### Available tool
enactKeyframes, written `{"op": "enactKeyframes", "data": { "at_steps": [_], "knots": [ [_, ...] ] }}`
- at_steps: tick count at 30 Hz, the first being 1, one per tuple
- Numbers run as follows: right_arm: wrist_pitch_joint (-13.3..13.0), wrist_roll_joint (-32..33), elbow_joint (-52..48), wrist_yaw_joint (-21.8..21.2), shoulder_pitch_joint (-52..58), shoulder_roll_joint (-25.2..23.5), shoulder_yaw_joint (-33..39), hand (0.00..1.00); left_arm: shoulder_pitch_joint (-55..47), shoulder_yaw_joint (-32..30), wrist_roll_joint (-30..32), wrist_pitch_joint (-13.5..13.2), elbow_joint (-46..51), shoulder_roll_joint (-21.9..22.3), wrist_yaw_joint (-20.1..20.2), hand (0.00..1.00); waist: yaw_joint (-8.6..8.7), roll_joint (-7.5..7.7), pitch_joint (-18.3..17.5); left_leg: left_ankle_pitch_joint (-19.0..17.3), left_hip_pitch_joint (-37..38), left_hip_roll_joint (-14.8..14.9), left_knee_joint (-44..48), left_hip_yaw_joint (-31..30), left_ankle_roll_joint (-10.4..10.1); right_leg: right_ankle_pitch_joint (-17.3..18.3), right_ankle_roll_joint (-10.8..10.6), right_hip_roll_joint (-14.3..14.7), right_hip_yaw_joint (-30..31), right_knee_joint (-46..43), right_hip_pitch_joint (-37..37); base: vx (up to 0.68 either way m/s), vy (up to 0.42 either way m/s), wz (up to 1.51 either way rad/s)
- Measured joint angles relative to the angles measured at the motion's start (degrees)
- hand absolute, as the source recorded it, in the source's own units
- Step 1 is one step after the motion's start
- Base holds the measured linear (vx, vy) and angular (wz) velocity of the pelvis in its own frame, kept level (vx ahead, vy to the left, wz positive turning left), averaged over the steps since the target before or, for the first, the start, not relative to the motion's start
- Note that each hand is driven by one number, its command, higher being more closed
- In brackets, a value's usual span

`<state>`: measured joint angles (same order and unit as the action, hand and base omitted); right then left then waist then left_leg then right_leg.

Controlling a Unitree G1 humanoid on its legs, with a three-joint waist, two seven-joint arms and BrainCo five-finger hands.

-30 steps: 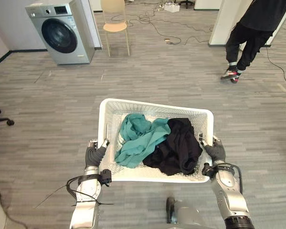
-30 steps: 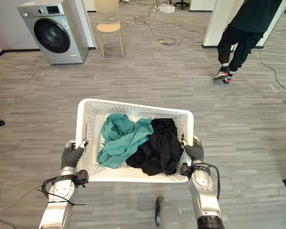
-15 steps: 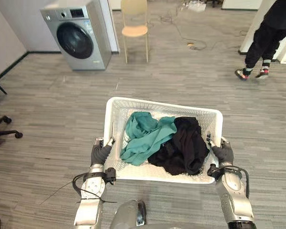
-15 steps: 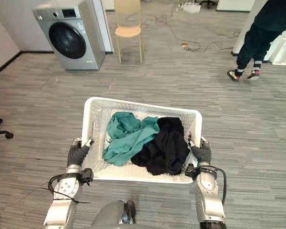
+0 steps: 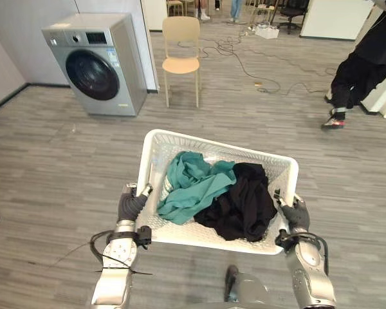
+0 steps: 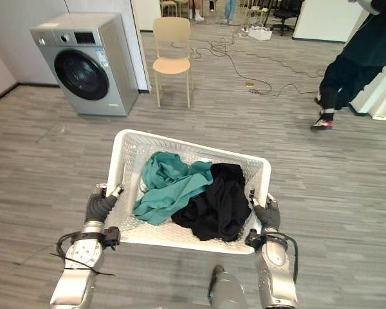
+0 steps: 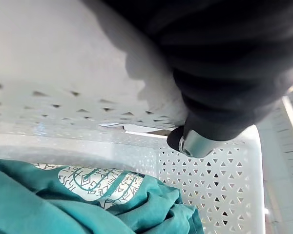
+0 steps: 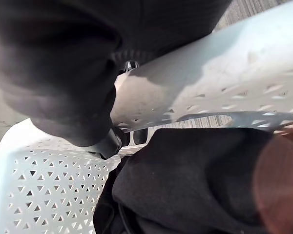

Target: Pick up the laundry basket with both hands and put the clothes into the washing machine.

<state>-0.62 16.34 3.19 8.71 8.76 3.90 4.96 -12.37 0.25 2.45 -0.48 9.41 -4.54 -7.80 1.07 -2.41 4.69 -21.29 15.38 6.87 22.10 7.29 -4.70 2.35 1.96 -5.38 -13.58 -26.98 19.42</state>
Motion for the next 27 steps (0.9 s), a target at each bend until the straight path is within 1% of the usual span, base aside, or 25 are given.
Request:
{"op": "enactKeyframes", "data": {
  "at_steps": [1,2,3,4,5,6,7,8,9,10,11,12,13,14,15,16,17,18,19,20,21,27],
  "knots": [
    [-0.04,0.01,-0.08,0.0,0.05,-0.06,0.0,1.0,0.0,-0.02,0.06,-0.02,0.01,-0.01,0.0,1.0,-0.03,-0.05,0.04,1.26,-1.3,0.69,3.3,-0.33,0.13,1.2,0.42,0.71,-0.09,-0.42,-0.47,0.63,-0.262,-0.17],
    [-0.07,0.01,-0.48,0.01,0.34,0.06,0.0,1.0,-0.04,-0.06,0.21,-0.02,0.01,0.3,0.03,1.0,-0.11,-0.53,0.68,6.95,-6.17,3.4,16.5,-1.33,0.61,3.45,1.24,2.76,-0.58,0.28,-3.59,0.51,-0.254,-0.13],
    [-0.08,0.01,-1.01,0.03,0.7,0.14,0.0,1.0,-0.07,-0.11,0.34,-0.02,0.02,0.64,0.09,1.0,-0.21,-0.97,1.11,11.15,-8.53,4.68,22.84,-2.1,1.06,4.04,1.69,3.86,-0.72,1.28,-5.6,0.5,-0.219,-0.22],
    [-0.11,0.01,-2.87,0.04,1.57,0.21,-0.1,1.0,-0.53,-0.4,0.34,-0.24,0.3,1.27,0.18,1.0,-0.88,-1.7,1.56,13.89,-13.52,7.56,35.68,-3.5,0.93,5.14,2.62,5.83,-0.81,3.27,-9.23,0.38,-0.131,-0.25],
    [-0.13,0.01,-3.85,0.09,2.09,0.2,-0.11,1.0,-0.71,-0.4,0.23,-0.66,0.37,1.32,0.17,1.0,-1.2,-1.8,1.58,13.65,-15.85,8.46,40.92,-3.95,1.01,5.49,3.05,6.63,-0.61,3.94,-10.64,0.52,-0.151,-0.31],
    [-0.21,0.0,-6.12,0.19,3.18,0.19,-0.12,1.0,-1.02,-0.38,-0.18,-1.04,1.36,1.28,0.16,1.0,-1.77,-1.56,1.84,12.98,-20.91,9.19,47.83,-4.56,1.96,6.12,3.58,7.4,-0.53,5.77,-13.82,0.41,-0.097,-0.21],
    [-0.6,-0.01,-7.89,0.38,3.62,0.16,-0.14,1.0,-1.57,-0.37,-0.54,-2.24,2.17,1.29,0.13,1.0,-1.79,-0.96,2.22,11.75,-24.95,9.0,49.53,-4.63,2.79,6.34,3.57,7.34,-0.44,7.76,-16.53,0.39,-0.081,-0.13],
    [-0.86,-0.03,-8.43,0.51,3.66,0.16,-0.14,1.0,-1.64,-0.37,-0.82,-2.77,2.27,1.3,0.12,1.0,-1.84,-0.73,2.35,11.07,-26.38,8.99,48.77,-4.35,3.3,6.37,3.51,7.2,-0.39,8.69,-17.65,0.34,-0.026,-0.05],
    [-1.18,-0.07,-9.32,0.79,3.63,0.15,-0.19,1.0,-1.63,-0.42,-1.23,-3.41,2.52,1.33,0.01,1.0,-2.02,-0.31,2.52,9.21,-28.43,9.05,44.22,-3.51,3.68,6.59,3.02,6.65,-0.14,10.34,-19.67,0.37,0.006,-0.01],
    [-1.41,-0.07,-9.31,1.09,3.26,0.18,-0.2,1.0,-1.64,-0.39,-1.67,-3.8,2.61,1.33,0.02,1.0,-2.05,0.11,2.49,7.82,-28.56,9.04,34.37,-1.95,3.96,6.66,2.71,5.75,-0.01,11.52,-21.21,0.34,0.032,0.01],
    [-1.46,-0.08,-9.02,1.1,2.97,0.32,-0.16,1.0,-1.65,-0.38,-1.72,-3.86,2.61,1.34,0.02,1.0,-1.92,0.36,2.3,7.77,-27.65,8.49,26.76,-1.27,3.96,6.57,2.56,5.19,-0.07,12.21,-21.35,0.21,0.087,-0.1],
    [-2.12,-0.07,-8.48,1.05,2.86,1.31,-0.23,1.0,-1.87,-0.08,-1.85,-4.21,2.64,1.83,0.03,1.0,-2.17,-0.16,1.37,10.04,-24.94,6.54,9.9,-1.33,2.62,6.64,0.96,4.69,0.07,13.29,-21.26,0.19,0.145,-0.26],
    [-2.78,-0.12,-8.16,1.05,2.69,1.9,-0.2,1.0,-2.34,0.27,-2.03,-4.75,2.42,2.48,0.01,1.0,-2.41,-1.14,0.9,11.76,-22.73,5.89,1.55,-2.52,-0.76,7.24,-0.73,4.62,1.14,13.26,-20.8,0.19,0.181,-0.28],
    [-2.78,-0.21,-7.75,1.06,2.66,1.49,-0.18,1.0,-2.39,0.21,-2.03,-4.78,2.13,2.37,-0.01,1.0,-2.19,-1.28,0.31,11.43,-21.18,4.86,-1.38,-2.41,-1.31,7.39,-1.23,3.8,1.45,13.09,-20.7,0.24,0.201,-0.1],
    [-2.77,-0.72,-6.53,1.03,2.9,0.46,-0.16,1.0,-2.41,0.16,-1.84,-4.63,1.45,1.66,-0.04,1.0,-1.88,0.52,-0.75,13.55,-19.65,2.52,-6.28,-1.82,-0.5,6.87,-2.55,1.62,1.88,13.32,-20.34,0.23,0.177,-0.01],
    [-2.77,-0.73,-5.76,0.98,2.92,0.03,-0.07,1.0,-2.4,0.23,-1.64,-4.48,1.33,1.26,-0.03,1.0,-1.9,1.69,-1.32,15.11,-18.56,0.8,-10.03,-0.63,0.23,6.36,-3.41,0.17,2.81,14.05,-19.8,0.22,0.159,0.0],
    [-2.77,-0.74,-5.64,0.97,2.93,-0.23,0.05,1.0,-2.4,0.31,-1.61,-4.39,1.3,1.15,-0.03,1.0,-1.88,2.07,-1.49,15.6,-18.15,0.12,-11.33,-0.38,0.51,6.01,-3.94,-0.35,2.9,14.89,-19.9,0.18,0.151,-0.09],
    [-2.77,-0.92,-5.63,0.91,2.95,-0.77,0.39,1.0,-2.4,0.33,-1.61,-4.39,1.28,1.01,-0.03,1.0,-1.87,2.77,-1.73,16.21,-17.37,-1.05,-13.28,0.35,1.24,5.4,-4.89,-1.29,3.25,16.65,-20.36,0.14,0.155,-0.1],
    [-2.77,-1.18,-5.62,0.69,2.95,-1.25,0.72,1.0,-2.4,0.33,-1.61,-4.39,1.28,0.94,-0.03,1.0,-1.9,3.14,-1.91,16.39,-16.65,-2.01,-14.28,0.84,1.49,4.79,-5.75,-1.98,3.72,18.24,-21.18,0.16,0.174,-0.09],
    [-2.77,-1.18,-5.57,0.58,3.0,-1.36,0.79,1.0,-2.4,0.33,-1.6,-4.39,1.28,0.9,-0.03,1.0,-1.89,3.23,-1.92,16.39,-16.24,-2.39,-14.43,0.86,1.49,4.48,-6.15,-2.31,3.86,18.92,-21.78,0.1,0.112,-0.06],
    [-4.33,-1.1,0.06,-0.22,2.93,-2.37,0.98,1.0,-2.6,1.6,-1.12,-3.7,1.16,-1.29,-0.05,1.0,-1.64,4.32,-4.18,23.2,-11.1,-5.94,-27.35,0.77,3.38,0.97,-7.91,-3.87,4.72,23.27,-22.25,0.05,0.053,0.01],
    [-4.32,-1.1,0.06,-0.21,2.93,-2.37,0.98,1.0,-2.55,1.59,-1.07,-3.7,1.17,-1.29,-0.06,1.0,-1.54,4.31,-4.18,23.19,-11.11,-5.91,-27.36,0.8,3.36,0.97,-7.92,-3.86,4.71,23.41,-22.08,0.0,0.0,0.0]
  ]
}}
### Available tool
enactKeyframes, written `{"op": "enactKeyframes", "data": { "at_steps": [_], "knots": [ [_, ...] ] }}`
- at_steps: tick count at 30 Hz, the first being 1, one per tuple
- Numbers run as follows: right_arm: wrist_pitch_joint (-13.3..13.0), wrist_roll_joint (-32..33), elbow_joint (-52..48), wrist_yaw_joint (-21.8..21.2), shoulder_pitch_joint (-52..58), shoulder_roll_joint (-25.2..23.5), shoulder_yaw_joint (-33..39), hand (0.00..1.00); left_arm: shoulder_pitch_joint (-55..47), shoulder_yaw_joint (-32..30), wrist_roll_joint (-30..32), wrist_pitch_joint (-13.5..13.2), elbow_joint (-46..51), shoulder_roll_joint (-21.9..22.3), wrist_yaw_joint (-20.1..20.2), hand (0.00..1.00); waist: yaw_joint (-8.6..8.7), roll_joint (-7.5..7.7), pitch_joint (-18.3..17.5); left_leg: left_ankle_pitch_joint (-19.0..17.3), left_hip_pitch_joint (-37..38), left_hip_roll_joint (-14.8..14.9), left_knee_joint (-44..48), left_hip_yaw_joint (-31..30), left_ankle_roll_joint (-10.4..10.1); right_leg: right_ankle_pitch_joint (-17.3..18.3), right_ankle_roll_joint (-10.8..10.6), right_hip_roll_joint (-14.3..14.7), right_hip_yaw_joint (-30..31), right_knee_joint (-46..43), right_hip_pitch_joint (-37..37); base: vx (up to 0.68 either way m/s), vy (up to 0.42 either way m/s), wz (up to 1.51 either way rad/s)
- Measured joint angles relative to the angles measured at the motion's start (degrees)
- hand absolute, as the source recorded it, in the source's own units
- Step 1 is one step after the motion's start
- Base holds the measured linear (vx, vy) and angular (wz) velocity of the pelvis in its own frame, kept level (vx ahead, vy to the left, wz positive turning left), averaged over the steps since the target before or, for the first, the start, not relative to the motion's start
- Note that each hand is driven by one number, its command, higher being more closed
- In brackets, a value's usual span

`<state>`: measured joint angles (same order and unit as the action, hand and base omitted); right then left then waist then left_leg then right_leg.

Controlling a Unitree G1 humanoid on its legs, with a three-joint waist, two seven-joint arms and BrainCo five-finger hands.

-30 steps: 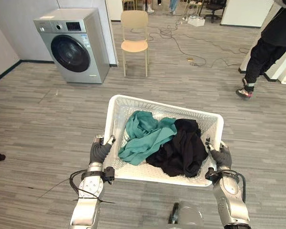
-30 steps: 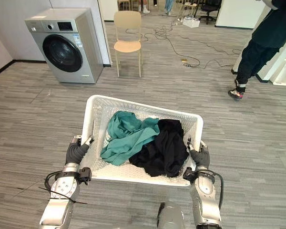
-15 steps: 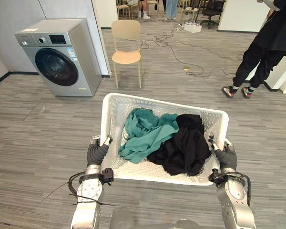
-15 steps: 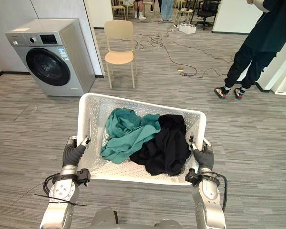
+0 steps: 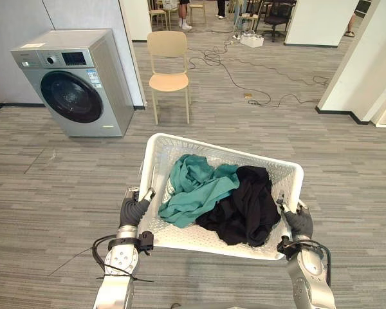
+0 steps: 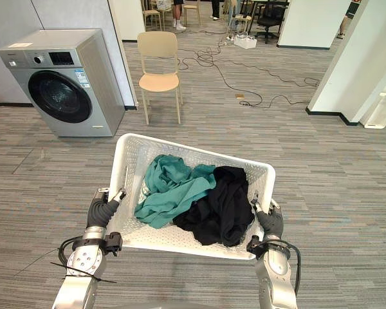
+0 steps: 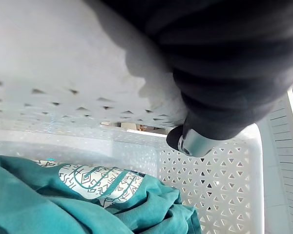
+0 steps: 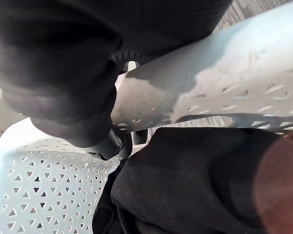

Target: Pick up the laundry basket with both hands and put the clothes into the washing machine.

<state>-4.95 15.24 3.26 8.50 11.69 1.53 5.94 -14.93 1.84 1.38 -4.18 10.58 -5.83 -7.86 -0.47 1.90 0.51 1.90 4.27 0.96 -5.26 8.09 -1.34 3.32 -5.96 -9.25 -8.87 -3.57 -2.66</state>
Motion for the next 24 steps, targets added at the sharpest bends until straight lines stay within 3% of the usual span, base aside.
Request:
{"op": "enactKeyframes", "data": {
  "at_steps": [8,13,16,17,19,20,21,22,23,24],
  "knots": [
    [-1.28,-0.13,2.7,1.83,-1.52,-0.47,0.26,1.0,3.26,-0.17,6.21,0.0,-1.59,0.91,-2.48,1.0,0.71,-0.16,-0.52,-0.16,-1.0,0.17,0.51,1.69,-0.02,-2.5,-0.29,0.13,-0.25,4.55,-0.98,0.0,0.004,-0.03],
    [-1.77,-1.35,5.06,3.99,-6.06,-0.51,0.25,1.0,8.3,-1.39,8.39,-0.01,-4.48,1.34,-3.9,1.0,0.9,-0.26,-0.36,-7.2,-9.21,2.39,15.18,2.54,0.25,-4.31,-0.44,0.51,-0.09,5.97,-0.03,-0.03,0.003,-0.11],
    [-2.59,-1.92,4.98,4.02,-6.1,-0.32,0.37,1.0,8.29,-1.52,8.37,-0.08,-4.49,2.34,-3.9,1.0,-0.4,-0.39,-0.29,-10.45,-10.01,2.71,18.75,3.22,-0.13,-2.23,-1.04,-0.79,-4.14,4.45,0.25,-0.04,0.043,-0.14],
    [-2.72,-2.02,4.96,4.02,-6.18,-0.34,0.52,1.0,8.3,-1.48,8.37,-0.19,-4.48,2.42,-3.93,1.0,-0.56,-0.34,-0.15,-11.73,-10.67,2.08,19.77,3.13,0.4,-0.24,-0.74,-2.52,-6.4,0.04,1.87,0.01,0.122,0.1],
    [-2.72,-2.29,4.93,4.04,-5.63,-0.5,0.81,1.0,8.22,-1.06,8.39,-0.17,-4.52,2.3,-3.9,1.0,-0.34,0.41,0.79,-12.9,-10.13,0.32,20.17,3.0,1.61,5.11,3.13,-6.12,-8.2,-9.58,4.28,0.03,0.121,0.32],
    [-2.73,-2.28,4.93,4.08,-5.39,-0.46,0.9,1.0,8.21,-0.76,8.4,-0.13,-4.51,2.21,-3.9,1.0,-0.29,1.15,1.38,-13.52,-9.23,-0.9,19.97,2.79,2.54,7.84,7.79,-7.83,-7.8,-17.04,6.16,0.06,0.076,0.25],
    [-2.77,-2.3,4.93,4.06,-5.62,-0.45,0.89,1.0,8.22,-0.82,8.38,-0.13,-4.52,2.2,-3.92,1.0,-0.35,1.48,1.79,-13.88,-8.72,-1.36,19.91,2.81,3.16,7.3,8.46,-9.17,-6.99,-22.04,8.36,0.1,0.112,0.16],
    [-2.65,-2.34,5.01,3.99,-5.71,-0.61,0.69,1.0,8.19,-0.89,8.37,-0.08,-4.52,2.12,-3.99,1.0,-0.54,1.61,2.56,-14.24,-7.55,-2.11,19.27,2.52,3.86,3.74,10.8,-11.23,-4.53,-33.84,14.34,0.14,0.118,0.24],
    [-2.61,-2.33,5.06,3.84,-5.26,-0.78,0.69,1.0,8.15,-0.73,8.38,0.01,-4.68,1.65,-3.99,1.0,0.33,0.23,3.77,-14.76,-6.14,-1.88,19.19,0.61,4.61,4.55,8.79,-10.62,-2.51,-40.24,18.27,0.17,0.12,0.3],
    [-2.59,-2.32,5.06,3.83,-5.19,-1.14,0.82,1.0,8.15,-0.69,8.38,0.02,-4.68,1.3,-4.02,1.0,0.65,0.22,3.8,-15.08,-5.87,-1.44,19.19,-0.11,5.16,5.66,7.21,-9.16,-2.06,-40.29,19.25,0.28,0.084,0.48]
  ]
}}
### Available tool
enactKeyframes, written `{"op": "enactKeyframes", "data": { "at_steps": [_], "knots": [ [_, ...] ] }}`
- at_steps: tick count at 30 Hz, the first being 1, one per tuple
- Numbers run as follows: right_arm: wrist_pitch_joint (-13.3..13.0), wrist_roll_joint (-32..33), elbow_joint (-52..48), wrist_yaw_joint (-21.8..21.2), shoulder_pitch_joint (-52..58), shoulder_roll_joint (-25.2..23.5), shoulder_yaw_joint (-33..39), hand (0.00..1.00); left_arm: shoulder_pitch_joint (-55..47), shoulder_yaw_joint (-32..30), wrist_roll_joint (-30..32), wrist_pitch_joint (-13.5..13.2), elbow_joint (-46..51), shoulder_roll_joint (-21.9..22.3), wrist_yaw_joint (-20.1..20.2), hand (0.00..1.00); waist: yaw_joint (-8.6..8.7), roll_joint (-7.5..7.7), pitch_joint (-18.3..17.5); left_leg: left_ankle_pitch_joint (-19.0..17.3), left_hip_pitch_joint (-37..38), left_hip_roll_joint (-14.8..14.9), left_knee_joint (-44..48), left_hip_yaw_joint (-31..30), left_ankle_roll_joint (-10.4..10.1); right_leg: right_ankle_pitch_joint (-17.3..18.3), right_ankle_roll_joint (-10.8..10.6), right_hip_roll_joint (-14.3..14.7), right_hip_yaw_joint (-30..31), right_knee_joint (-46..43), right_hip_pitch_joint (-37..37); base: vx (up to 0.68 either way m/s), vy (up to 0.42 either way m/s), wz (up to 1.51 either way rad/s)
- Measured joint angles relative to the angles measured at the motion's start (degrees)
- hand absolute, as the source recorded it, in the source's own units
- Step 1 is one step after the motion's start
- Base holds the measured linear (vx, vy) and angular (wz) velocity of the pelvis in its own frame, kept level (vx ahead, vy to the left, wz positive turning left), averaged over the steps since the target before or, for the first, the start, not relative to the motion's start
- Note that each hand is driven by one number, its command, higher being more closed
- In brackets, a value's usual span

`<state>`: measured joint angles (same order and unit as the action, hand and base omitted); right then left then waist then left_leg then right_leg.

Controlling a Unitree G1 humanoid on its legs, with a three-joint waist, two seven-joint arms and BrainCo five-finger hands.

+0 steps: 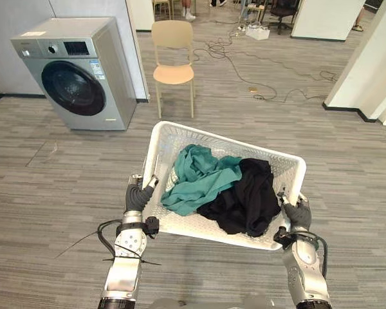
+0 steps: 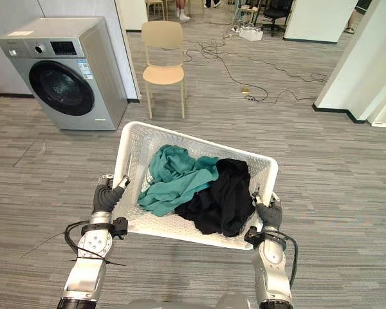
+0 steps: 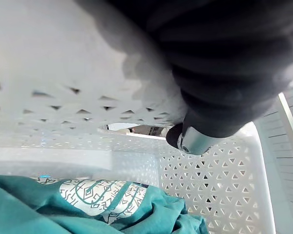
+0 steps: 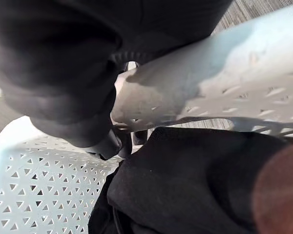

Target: Pick up the laundry basket with both hands and put the clothes into the washing machine.

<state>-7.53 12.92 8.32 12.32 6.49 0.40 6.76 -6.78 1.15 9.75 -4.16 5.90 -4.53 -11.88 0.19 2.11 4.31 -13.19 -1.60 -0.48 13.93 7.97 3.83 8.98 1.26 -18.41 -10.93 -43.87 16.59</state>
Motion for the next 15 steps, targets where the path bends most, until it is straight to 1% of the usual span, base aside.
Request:
{"op": "enactKeyframes", "data": {
  "at_steps": [1,3,4,5,6,7,8,9,10,11,12,13,14,15],
  "knots": [
    [-0.01,0.06,-0.06,-0.13,-0.06,-0.31,-0.15,1.0,0.08,0.0,-0.02,-0.01,0.0,-0.76,-0.51,1.0,0.52,-0.16,0.26,-0.59,0.46,0.49,-0.18,-1.21,0.35,1.3,-1.85,3.23,0.51,3.55,2.39,0.28,0.042,0.32],
    [-0.16,0.9,-0.18,-0.12,-0.01,-0.57,0.21,1.0,0.76,0.2,-0.06,-0.05,-0.69,-0.9,-0.68,1.0,0.76,0.07,0.39,-1.97,1.32,0.4,-0.52,-2.4,-0.11,0.34,-3.94,6.65,0.82,12.49,4.82,0.31,0.011,0.3],
    [-0.16,1.28,-0.19,-0.1,0.11,-0.52,0.38,1.0,1.34,0.47,-0.07,-0.08,-1.51,-0.97,-0.75,1.0,0.75,-0.01,0.65,-2.49,2.19,0.39,-1.06,-2.72,-0.63,-0.54,-4.96,7.72,1.06,16.27,5.24,0.38,-0.017,0.33],
    [-0.14,2.45,-0.22,-0.12,0.37,-0.52,0.69,1.0,2.5,0.75,-0.08,-0.07,-2.8,-1.06,-0.84,1.0,1.01,-0.03,1.11,-3.23,4.49,0.29,-2.21,-3.54,-1.83,-3.51,-6.76,9.36,1.85,25.3,5.25,0.54,-0.064,0.52],
    [-0.14,3.35,-0.8,-0.12,0.81,-0.58,0.66,1.0,3.45,1.04,-0.05,-0.07,-3.29,-1.41,-0.84,1.0,2.14,-0.01,1.69,-5.32,6.38,-0.3,-1.75,-5.27,-2.98,-6.22,-8.55,9.64,2.43,31.29,5.4,0.58,-0.091,0.62],
    [-0.14,3.49,-1.39,-0.13,1.18,-0.56,0.65,1.0,3.79,1.03,-0.04,-0.07,-3.51,-1.4,-0.84,1.0,2.71,0.07,1.72,-6.96,7.08,-0.47,-0.67,-6.09,-3.23,-6.89,-8.53,9.75,3.58,31.71,6.0,0.64,-0.163,0.73],
    [-0.15,3.76,-3.62,-0.13,2.72,-0.23,0.5,1.0,4.14,1.17,-0.01,-0.15,-3.64,-1.2,-0.85,1.0,3.56,0.09,1.42,-10.82,8.33,0.17,2.27,-6.86,-3.29,-7.46,-7.06,10.65,6.08,27.69,7.12,0.45,-0.162,0.61],
    [-0.15,4.42,-5.05,-0.14,4.44,0.25,-0.22,1.0,3.29,1.24,-0.02,-0.2,-3.7,-0.87,-0.85,1.0,3.87,-1.62,1.28,-13.07,11.38,2.15,2.29,-6.94,-4.13,-7.27,-5.11,12.34,6.12,22.02,7.1,0.63,-0.203,0.86],
    [-0.27,4.96,-5.79,-0.22,6.4,0.35,-0.49,1.0,2.56,1.43,0.04,-0.3,-3.69,-0.47,-0.81,1.0,4.61,-2.56,0.46,-13.52,9.56,4.57,13.65,-6.19,-5.1,-6.76,-3.53,13.27,5.14,16.72,5.99,0.53,-0.183,0.79],
    [-0.29,5.2,-5.79,-0.2,6.66,1.02,-0.38,1.0,2.44,1.95,0.04,-0.3,-3.85,0.14,-0.81,1.0,5.44,-4.09,0.3,-12.6,5.69,7.09,22.89,-6.09,-5.88,-4.01,-2.68,13.96,3.24,14.95,5.23,0.7,-0.253,0.76],
    [-0.21,6.03,-6.41,-0.17,6.89,2.46,-0.29,1.0,2.32,2.28,-0.05,-0.26,-3.87,0.66,-0.57,1.0,4.71,-6.62,0.32,-4.2,-1.0,12.84,38.68,-3.66,-5.04,-1.93,-0.69,16.34,0.43,15.08,2.37,0.87,-0.335,0.11],
    [0.15,6.8,-7.82,-0.17,6.96,2.99,-0.76,1.0,1.83,1.54,-0.47,-0.29,-4.06,1.21,-0.45,1.0,2.23,-7.0,0.41,5.51,-5.69,19.14,50.88,0.5,-2.77,-0.17,1.08,18.76,0.75,16.98,-2.0,0.9,-0.318,-0.12],
    [0.15,6.79,-8.0,-0.15,6.98,3.01,-0.81,1.0,1.73,1.44,-0.63,-0.29,-4.07,1.36,-0.45,1.0,1.88,-7.03,0.48,5.55,-6.73,20.06,53.08,0.9,-2.81,0.07,1.31,19.15,0.74,17.82,-3.24,0.77,-0.24,-0.19],
    [0.15,6.76,-8.26,0.02,7.13,2.96,-0.8,1.0,1.1,1.32,-0.83,-0.4,-4.09,1.63,-0.44,1.0,1.71,-6.6,0.88,5.23,-9.69,21.85,58.59,1.51,-2.68,0.19,1.51,20.03,0.67,21.93,-9.03,0.77,-0.188,0.17]
  ]
}}
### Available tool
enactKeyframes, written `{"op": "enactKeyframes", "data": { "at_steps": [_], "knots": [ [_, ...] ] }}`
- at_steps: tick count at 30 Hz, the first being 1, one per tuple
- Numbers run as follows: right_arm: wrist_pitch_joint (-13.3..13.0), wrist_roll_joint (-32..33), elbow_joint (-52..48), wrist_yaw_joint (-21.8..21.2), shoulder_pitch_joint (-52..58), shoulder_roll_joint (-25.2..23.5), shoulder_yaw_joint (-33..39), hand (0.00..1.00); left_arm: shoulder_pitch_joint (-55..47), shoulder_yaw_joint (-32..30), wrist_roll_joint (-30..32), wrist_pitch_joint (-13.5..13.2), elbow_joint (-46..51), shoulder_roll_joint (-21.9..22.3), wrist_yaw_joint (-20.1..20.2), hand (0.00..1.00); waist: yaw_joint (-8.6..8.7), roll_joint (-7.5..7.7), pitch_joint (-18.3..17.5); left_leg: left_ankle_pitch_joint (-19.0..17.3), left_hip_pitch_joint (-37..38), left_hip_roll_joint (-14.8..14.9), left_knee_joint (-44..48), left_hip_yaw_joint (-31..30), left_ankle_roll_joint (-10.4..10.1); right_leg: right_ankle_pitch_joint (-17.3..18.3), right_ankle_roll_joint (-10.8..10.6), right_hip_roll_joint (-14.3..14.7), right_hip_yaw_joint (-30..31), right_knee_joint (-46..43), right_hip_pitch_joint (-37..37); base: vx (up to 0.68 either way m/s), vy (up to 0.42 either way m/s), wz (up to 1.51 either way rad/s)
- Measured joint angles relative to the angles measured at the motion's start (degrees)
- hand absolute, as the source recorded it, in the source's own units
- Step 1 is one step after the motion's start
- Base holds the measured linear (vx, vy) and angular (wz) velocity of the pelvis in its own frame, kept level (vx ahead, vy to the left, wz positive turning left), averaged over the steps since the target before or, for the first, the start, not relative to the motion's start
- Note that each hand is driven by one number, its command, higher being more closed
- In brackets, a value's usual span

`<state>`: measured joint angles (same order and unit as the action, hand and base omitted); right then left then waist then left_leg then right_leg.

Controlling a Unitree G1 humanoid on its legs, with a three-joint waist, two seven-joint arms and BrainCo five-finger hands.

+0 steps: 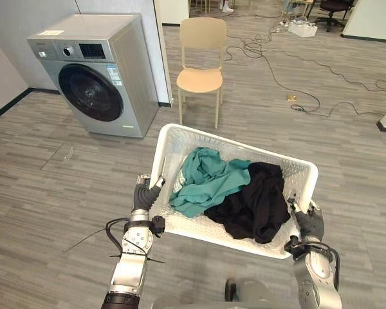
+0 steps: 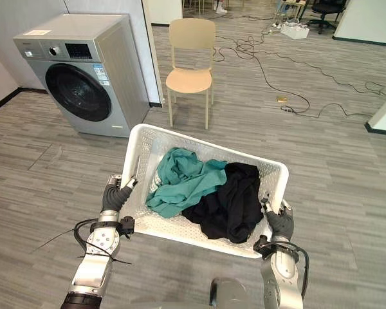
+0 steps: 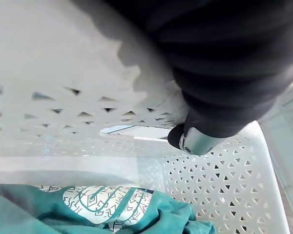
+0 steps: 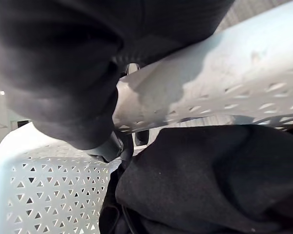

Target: Pick up the laundry basket with both hands and put the clothes into the washing machine.

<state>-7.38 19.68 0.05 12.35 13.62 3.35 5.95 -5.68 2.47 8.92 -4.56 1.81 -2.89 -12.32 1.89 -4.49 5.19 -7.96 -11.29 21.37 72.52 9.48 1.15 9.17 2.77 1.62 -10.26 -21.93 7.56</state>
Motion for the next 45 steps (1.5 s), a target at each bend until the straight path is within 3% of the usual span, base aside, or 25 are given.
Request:
{"op": "enactKeyframes", "data": {
  "at_steps": [3,6,8,10,12,13,15,16,17,19,21,23,25,26,27,28,29,31,32,33,35,37,40,43,45],
  "knots": [
    [-0.02,-0.04,-2.73,0.05,0.56,0.1,0.01,1.0,-0.45,-0.28,-1.55,-1.54,0.06,0.07,0.2,1.0,-1.13,2.31,1.49,-2.06,-5.22,-4.08,-1.13,0.36,0.65,0.14,0.21,-1.56,1.13,9.35,-12.4,0.72,-0.118,0.14],
    [-0.02,-0.09,-3.65,0.05,-0.47,0.35,0.43,1.0,0.06,-0.76,-1.74,-2.49,0.21,0.43,0.78,1.0,-2.63,3.76,2.39,-4.51,-11.6,-8.78,-18.26,2.26,-0.8,1.58,0.62,-3.98,1.29,15.0,-20.09,0.57,0.026,0.06],
    [-0.01,-0.23,-3.03,-0.02,-1.41,0.84,0.88,1.0,0.0,-0.79,-1.89,-2.53,0.46,0.86,1.03,1.0,-4.47,3.83,2.52,-1.06,-14.06,-12.11,-42.94,0.79,-5.59,3.9,0.5,-6.31,1.32,16.24,-24.6,0.72,0.148,-0.22],
    [0.02,-1.61,-1.11,-0.02,-3.49,1.19,0.99,1.0,-1.59,-0.69,-1.95,-2.26,2.55,1.32,1.03,1.0,-5.1,2.86,2.16,0.16,-14.07,-12.22,-53.52,-1.88,-8.35,7.12,-0.05,-6.98,3.61,15.43,-27.21,0.7,0.266,-0.66],
    [0.12,-2.28,-0.65,-0.27,-3.03,1.03,1.45,1.0,-2.46,-0.39,-2.04,-1.78,2.57,1.66,1.1,1.0,-5.75,3.76,1.01,4.16,-14.8,-14.53,-46.53,-2.23,-7.29,11.0,-0.88,-10.33,6.93,6.18,-26.46,0.7,0.359,-0.61],
    [0.23,-2.46,-0.05,-0.29,-2.29,0.06,1.54,1.0,-2.74,-0.24,-1.99,-1.07,2.51,1.33,1.16,1.0,-5.51,6.03,0.22,4.34,-14.0,-16.53,-43.61,-0.91,-4.99,9.8,-2.77,-13.75,8.85,-7.47,-21.41,0.74,0.363,-0.19],
    [0.48,-3.24,2.42,-0.74,-3.21,-1.49,1.9,1.0,-2.7,0.19,-1.98,-0.23,2.44,-0.67,1.2,1.0,-3.89,11.04,0.25,-0.82,-10.54,-20.27,-39.86,2.21,0.4,-2.43,-13.02,-20.19,10.66,-32.33,-11.06,0.82,0.315,-0.02],
    [0.55,-4.01,3.48,-0.89,-3.81,-2.1,1.98,1.0,-2.69,-0.18,-1.99,0.39,2.34,-0.85,1.18,1.0,-3.39,11.44,0.32,-2.28,-8.99,-20.82,-39.47,2.29,1.01,-2.85,-12.96,-21.36,9.71,-38.86,-8.32,0.72,0.197,0.0],
    [1.3,-4.88,5.4,-0.96,-4.55,-2.68,1.96,1.0,-2.85,-0.71,-1.91,1.72,1.91,-0.81,1.14,1.0,-2.81,10.61,1.18,-4.69,-3.5,-21.12,-40.63,2.25,1.64,-0.44,-8.82,-22.19,6.19,-48.05,-4.71,0.71,0.183,-0.14],
    [1.68,-6.27,5.74,-1.05,-3.62,-3.0,1.48,1.0,-3.41,-0.66,-1.51,2.09,1.37,-0.82,1.14,1.0,-2.82,7.42,2.59,-6.02,8.9,-20.52,-48.5,1.71,1.48,2.75,-4.3,-19.37,0.25,-51.23,-1.02,0.8,0.186,-0.15],
    [1.45,-6.3,3.58,-1.03,-2.93,-2.9,1.7,1.0,-2.71,-0.42,-1.52,1.41,1.42,-0.83,1.14,1.0,-2.23,5.28,1.5,-6.06,14.87,-20.04,-55.41,0.66,1.08,6.2,-4.22,-15.77,-4.06,-44.17,7.35,0.6,0.062,0.19],
    [1.35,-6.3,2.31,-1.04,-3.01,-2.89,2.13,1.0,-1.9,-0.34,-1.6,0.92,1.43,-0.81,1.15,1.0,-1.01,5.27,1.53,-6.44,17.68,-20.07,-57.93,-0.71,0.12,6.9,-4.49,-15.51,-6.48,-33.8,11.96,0.53,-0.037,0.47],
    [1.34,-6.27,2.32,-1.03,-3.08,-2.97,2.4,1.0,-1.62,-0.33,-1.6,0.84,1.33,-0.82,1.19,1.0,0.13,5.08,1.7,-7.73,22.5,-18.31,-61.03,-1.46,-2.07,1.75,-4.25,-13.81,-6.83,-6.87,14.89,0.61,-0.128,0.52],
    [1.34,-6.27,2.32,-1.02,-2.96,-3.09,2.35,1.0,-1.63,-0.37,-1.59,0.84,1.24,-0.85,1.19,1.0,0.3,5.26,1.68,-8.15,23.95,-17.93,-61.82,-1.54,-2.75,-0.81,-4.78,-13.55,-6.29,-0.34,14.68,0.78,-0.244,0.55],
    [1.33,-6.28,2.27,-0.95,-2.55,-2.83,2.16,1.0,-1.62,-0.23,-1.51,0.83,0.68,-0.72,1.12,1.0,0.59,5.71,1.62,-10.34,27.34,-17.05,-62.45,-2.44,-5.63,-8.59,-5.18,-12.65,-3.84,4.94,14.78,0.54,-0.181,0.45],
    [1.37,-6.28,2.27,-0.93,-2.26,-2.75,2.1,1.0,-1.63,-0.15,-1.51,0.85,0.22,-0.54,1.09,1.0,0.63,5.36,1.44,-11.09,28.34,-16.19,-61.72,-3.11,-6.47,-10.99,-4.45,-11.64,-2.93,2.53,14.94,0.85,-0.349,0.44],
    [1.54,-6.28,2.27,-0.86,-1.77,-2.76,1.66,1.0,-1.78,-0.34,-1.46,0.92,-0.2,-0.43,1.02,1.0,0.41,5.18,1.05,-11.33,27.76,-14.05,-56.31,-4.09,-6.81,-11.92,-2.93,-9.92,-1.7,-2.67,15.74,0.71,-0.366,0.16],
    [1.71,-6.29,1.29,-0.72,-1.77,-2.15,0.46,1.0,-2.18,-0.85,-1.55,0.98,-0.27,0.04,0.05,1.0,0.27,2.81,1.34,-8.2,21.45,-8.49,-38.4,-4.84,-4.41,-6.59,-0.63,-6.56,-3.7,-6.29,13.88,0.76,-0.393,-0.03],
    [1.96,-6.28,-0.28,-0.62,-1.31,-1.45,-0.18,1.0,-2.2,-1.23,-1.73,0.96,-0.32,0.51,-0.22,1.0,0.21,1.49,1.68,1.52,15.27,-4.31,-25.28,-4.95,-2.66,-4.13,1.31,-4.05,-4.97,-6.79,11.1,0.53,-0.248,-0.12],
    [2.03,-6.27,-1.13,-0.52,-1.0,-1.16,-0.34,1.0,-2.29,-1.38,-2.03,0.92,-0.38,0.78,-0.15,1.0,-0.21,1.15,1.8,5.59,12.78,-2.28,-18.47,-5.15,-2.08,-3.09,2.05,-3.03,-5.51,-6.45,9.35,0.65,-0.283,-0.23],
    [2.03,-6.29,-2.72,0.21,0.22,-0.59,-0.16,1.0,-2.45,-0.8,-3.51,0.74,-1.49,1.18,-0.1,1.0,-1.18,1.05,2.24,4.48,3.88,2.38,2.26,-3.87,1.08,-1.62,3.35,0.62,-5.42,-0.89,-0.16,0.61,-0.229,-0.27],
    [2.01,-6.28,-4.59,0.52,1.59,-0.66,-0.19,1.0,-2.65,-0.74,-3.68,-0.03,-1.82,1.05,-0.01,1.0,-1.23,2.34,2.71,1.88,-0.74,1.46,4.05,-1.05,3.35,-1.35,3.47,0.62,-4.85,4.49,-6.76,0.55,-0.16,-0.09],
    [1.6,-6.29,-6.44,1.21,1.89,-0.43,-0.16,1.0,-2.73,-0.85,-3.83,-1.31,-1.82,1.83,0.01,1.0,-1.6,2.48,3.01,-1.88,-6.84,-2.29,-7.03,2.24,1.19,-0.33,2.85,0.14,-3.72,9.03,-11.69,0.52,-0.085,-0.07],
    [1.64,-6.29,-6.32,1.22,2.11,-0.38,-0.19,1.0,-2.79,-0.89,-3.82,-1.23,-2.09,1.81,0.01,1.0,-2.87,3.1,3.44,-2.69,-7.8,-9.39,-32.39,3.31,-1.65,1.19,1.54,-1.41,-3.09,12.19,-15.9,0.38,0.04,-0.07],
    [1.63,-6.43,-5.12,1.15,1.48,0.01,-0.3,1.0,-3.3,-0.99,-3.8,-1.2,-2.08,2.14,-0.07,1.0,-3.71,2.34,3.04,0.48,-6.43,-13.61,-51.0,-0.2,-5.82,2.84,-0.76,-1.96,-1.21,13.48,-17.57,0.41,0.13,-0.36]
  ]
}}
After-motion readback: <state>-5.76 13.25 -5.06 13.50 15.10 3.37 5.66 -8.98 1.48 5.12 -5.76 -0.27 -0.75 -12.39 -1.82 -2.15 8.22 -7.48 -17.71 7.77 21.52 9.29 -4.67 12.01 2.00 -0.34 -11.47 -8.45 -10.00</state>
